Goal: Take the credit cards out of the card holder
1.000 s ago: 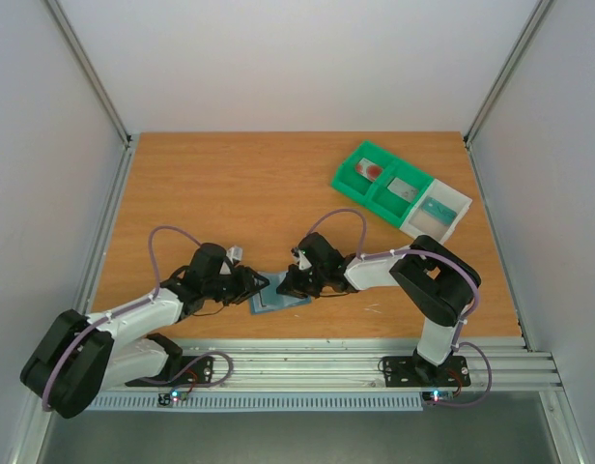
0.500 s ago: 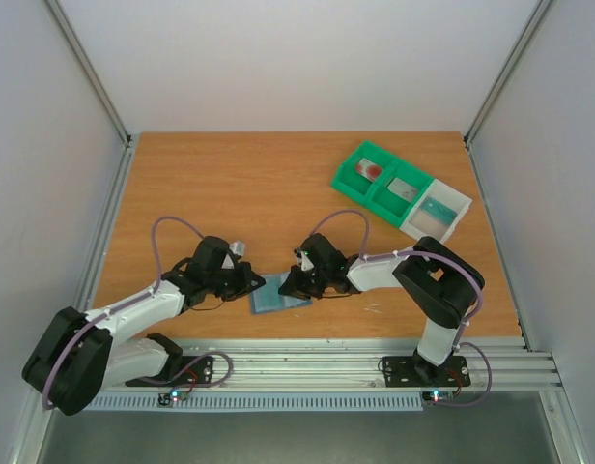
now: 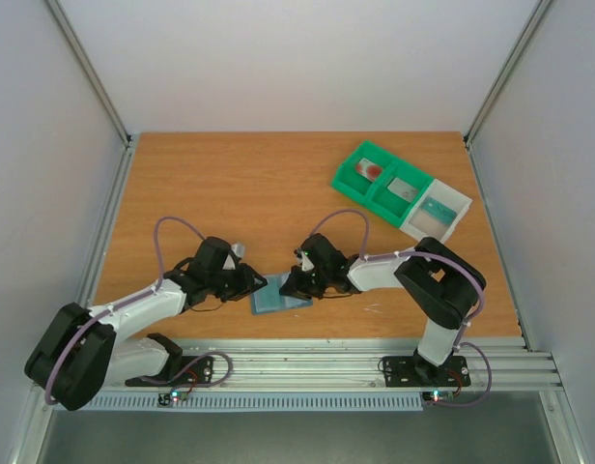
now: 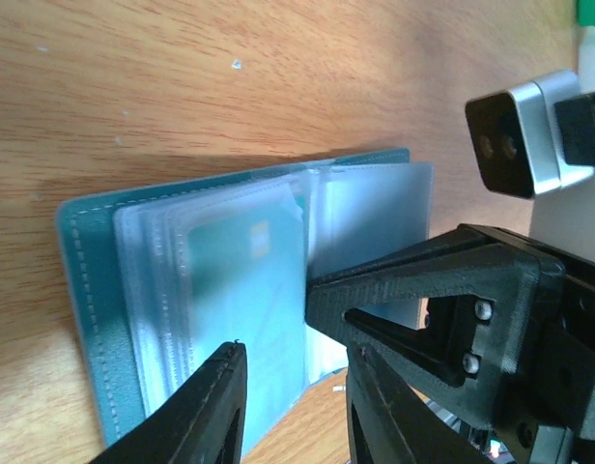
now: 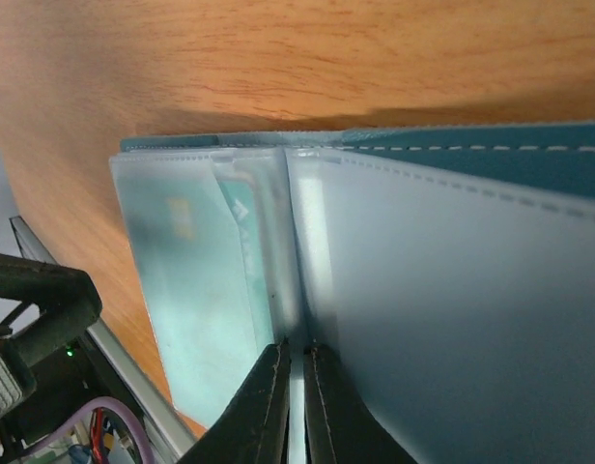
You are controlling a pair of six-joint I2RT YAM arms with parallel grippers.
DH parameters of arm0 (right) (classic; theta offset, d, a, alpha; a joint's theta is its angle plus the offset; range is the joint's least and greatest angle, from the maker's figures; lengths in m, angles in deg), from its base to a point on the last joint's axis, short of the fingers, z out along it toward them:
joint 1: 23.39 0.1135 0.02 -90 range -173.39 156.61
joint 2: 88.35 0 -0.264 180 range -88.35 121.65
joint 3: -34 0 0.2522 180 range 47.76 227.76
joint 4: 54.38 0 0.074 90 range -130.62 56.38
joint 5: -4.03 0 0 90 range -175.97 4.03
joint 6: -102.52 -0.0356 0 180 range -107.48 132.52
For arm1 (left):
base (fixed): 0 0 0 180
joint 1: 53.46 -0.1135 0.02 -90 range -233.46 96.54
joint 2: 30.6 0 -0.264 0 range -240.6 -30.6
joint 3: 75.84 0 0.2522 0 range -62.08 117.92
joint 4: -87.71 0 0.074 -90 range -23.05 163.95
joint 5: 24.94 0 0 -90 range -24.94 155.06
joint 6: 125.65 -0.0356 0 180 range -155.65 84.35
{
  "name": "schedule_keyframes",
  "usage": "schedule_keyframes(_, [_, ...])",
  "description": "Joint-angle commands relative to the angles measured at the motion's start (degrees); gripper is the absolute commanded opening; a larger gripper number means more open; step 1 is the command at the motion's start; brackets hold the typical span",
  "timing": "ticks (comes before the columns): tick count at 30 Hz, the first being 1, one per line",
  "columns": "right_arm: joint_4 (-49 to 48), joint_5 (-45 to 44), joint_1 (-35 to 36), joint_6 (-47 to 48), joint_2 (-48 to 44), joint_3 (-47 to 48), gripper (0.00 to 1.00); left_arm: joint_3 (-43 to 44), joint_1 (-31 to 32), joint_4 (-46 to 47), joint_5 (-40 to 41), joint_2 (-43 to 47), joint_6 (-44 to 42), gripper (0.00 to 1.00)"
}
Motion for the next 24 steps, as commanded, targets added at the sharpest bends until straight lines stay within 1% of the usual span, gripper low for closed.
schedule_keyframes(1, [6.2,-1.7,0.1,2.6,-2.0,0.6,0.07,1.3,-0.1,-1.1,2.2,0.9,-0.3,0.31])
schedule_keyframes(5, [7.6,-1.6,0.1,3.8,-2.5,2.1,0.09,1.0,-0.4,-1.1,2.5,0.6,-0.3,0.34])
schedule_keyframes(12, [8.4,-0.5,0.4,3.9,0.0,4.0,0.13,0.6,-0.7,-0.4,1.9,0.5,-0.4,0.36])
schedule_keyframes(17, [11.5,-2.5,0.5,4.1,1.4,4.2,0.08,-0.1,-0.8,0.9,1.0,0.4,0.1,0.37])
schedule_keyframes(21, [13.1,-3.5,0.5,4.4,2.5,4.3,0.06,-0.1,-0.8,0.9,0.9,0.8,0.2,0.48])
schedule_keyframes(24, [13.4,-4.1,0.5,4.2,2.7,3.9,0.04,-0.3,-0.8,0.9,0.9,1.2,0.1,0.5])
